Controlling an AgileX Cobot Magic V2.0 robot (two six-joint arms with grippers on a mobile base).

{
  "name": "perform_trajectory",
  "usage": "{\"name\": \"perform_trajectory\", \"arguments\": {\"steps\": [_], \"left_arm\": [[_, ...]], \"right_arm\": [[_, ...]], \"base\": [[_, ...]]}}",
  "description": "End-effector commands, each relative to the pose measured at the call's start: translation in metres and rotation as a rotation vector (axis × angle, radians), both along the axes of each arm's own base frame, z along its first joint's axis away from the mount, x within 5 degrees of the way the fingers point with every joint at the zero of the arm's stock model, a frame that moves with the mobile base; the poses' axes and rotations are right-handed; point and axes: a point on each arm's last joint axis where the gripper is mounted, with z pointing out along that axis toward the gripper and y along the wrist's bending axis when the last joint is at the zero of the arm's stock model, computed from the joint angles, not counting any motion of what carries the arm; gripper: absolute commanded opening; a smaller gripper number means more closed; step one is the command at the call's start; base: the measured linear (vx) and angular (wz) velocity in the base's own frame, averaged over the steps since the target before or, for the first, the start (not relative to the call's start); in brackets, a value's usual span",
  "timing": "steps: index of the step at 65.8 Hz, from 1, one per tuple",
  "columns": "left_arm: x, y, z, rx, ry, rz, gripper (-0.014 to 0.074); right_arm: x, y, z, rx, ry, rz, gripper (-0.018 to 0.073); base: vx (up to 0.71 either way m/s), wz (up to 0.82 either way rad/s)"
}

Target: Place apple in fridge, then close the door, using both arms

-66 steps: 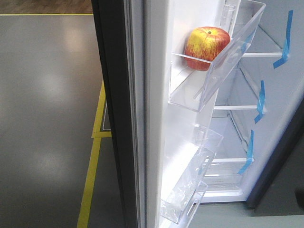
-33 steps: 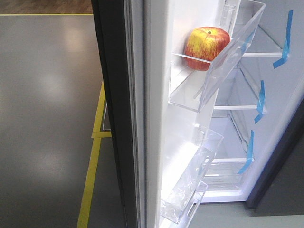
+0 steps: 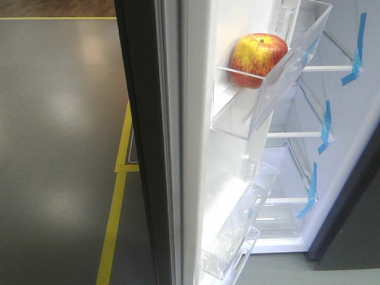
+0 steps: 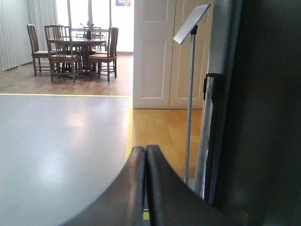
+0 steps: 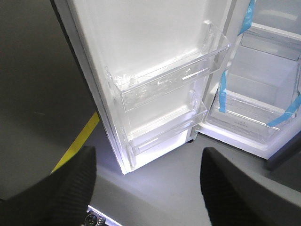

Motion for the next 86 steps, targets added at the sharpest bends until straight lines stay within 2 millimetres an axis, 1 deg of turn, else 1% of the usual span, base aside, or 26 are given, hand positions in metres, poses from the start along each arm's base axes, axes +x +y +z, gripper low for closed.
{"name": "perform_trajectory", "arguments": {"steps": [1, 8, 19, 22, 27, 32, 37, 42, 46, 55, 64, 73, 76, 86], "left_arm": [[0.0, 0.0, -0.003, -0.011, -0.059, 0.004, -0.0006], [0.0, 0.0, -0.003, -0.011, -0.06, 0.004, -0.0006], [-0.001, 0.001, 0.004, -0.017, -0.135, 0.009, -0.0006], [-0.002, 0.001, 0.009, -0.056, -0.184, 0.009, -0.0006], [-0.005, 0.002, 0.024, -0.155, -0.266, 0.002, -0.0006], [-0.006, 0.002, 0.04, -0.196, -0.28, -0.008, -0.0006], [-0.004, 0.001, 0.06, -0.198, -0.235, -0.012, -0.0006], [0.004, 0.0, 0.076, -0.19, -0.134, -0.014, -0.0006], [0.014, -0.001, 0.091, -0.174, -0.036, -0.015, -0.0006], [0.041, -0.002, 0.114, -0.124, 0.191, -0.019, -0.0006], [0.074, -0.003, 0.127, -0.07, 0.347, -0.029, -0.0006], [0.108, -0.003, 0.131, -0.018, 0.467, -0.043, -0.0006], [0.123, -0.003, 0.13, -0.009, 0.51, -0.048, -0.0006], [0.162, -0.007, 0.127, 0.028, 0.585, -0.103, -0.0006]], "right_arm": [[0.001, 0.0, 0.005, 0.0, -0.002, -0.007, 0.0452], [0.001, 0.0, 0.005, 0.0, -0.002, -0.007, 0.0452], [0.001, 0.0, 0.005, -0.001, -0.002, -0.007, 0.0452], [0.001, 0.0, 0.005, -0.001, -0.002, -0.007, 0.0452], [0.001, 0.0, 0.005, 0.0, -0.001, -0.006, 0.0452], [0.001, 0.0, 0.005, 0.0, -0.001, -0.006, 0.0452], [0.001, 0.0, 0.005, 0.0, -0.001, -0.006, 0.0452], [0.001, 0.0, 0.005, 0.0, -0.001, -0.006, 0.0452], [0.001, 0.0, 0.005, 0.0, -0.001, -0.006, 0.0452], [0.001, 0.0, 0.005, 0.0, -0.001, -0.006, 0.0452], [0.001, 0.0, 0.005, 0.0, -0.001, -0.006, 0.0452], [0.001, 0.0, 0.005, 0.0, -0.001, -0.006, 0.0452], [0.001, 0.0, 0.005, 0.0, -0.001, -0.006, 0.0452], [0.001, 0.0, 0.005, 0.0, -0.001, -0.006, 0.0452]], "base": [[0.0, 0.0], [0.0, 0.0], [0.0, 0.0], [0.0, 0.0], [0.0, 0.0], [0.0, 0.0], [0.0, 0.0], [0.0, 0.0], [0.0, 0.0], [0.0, 0.0], [0.0, 0.0], [0.0, 0.0], [0.0, 0.0], [0.0, 0.0]]}}
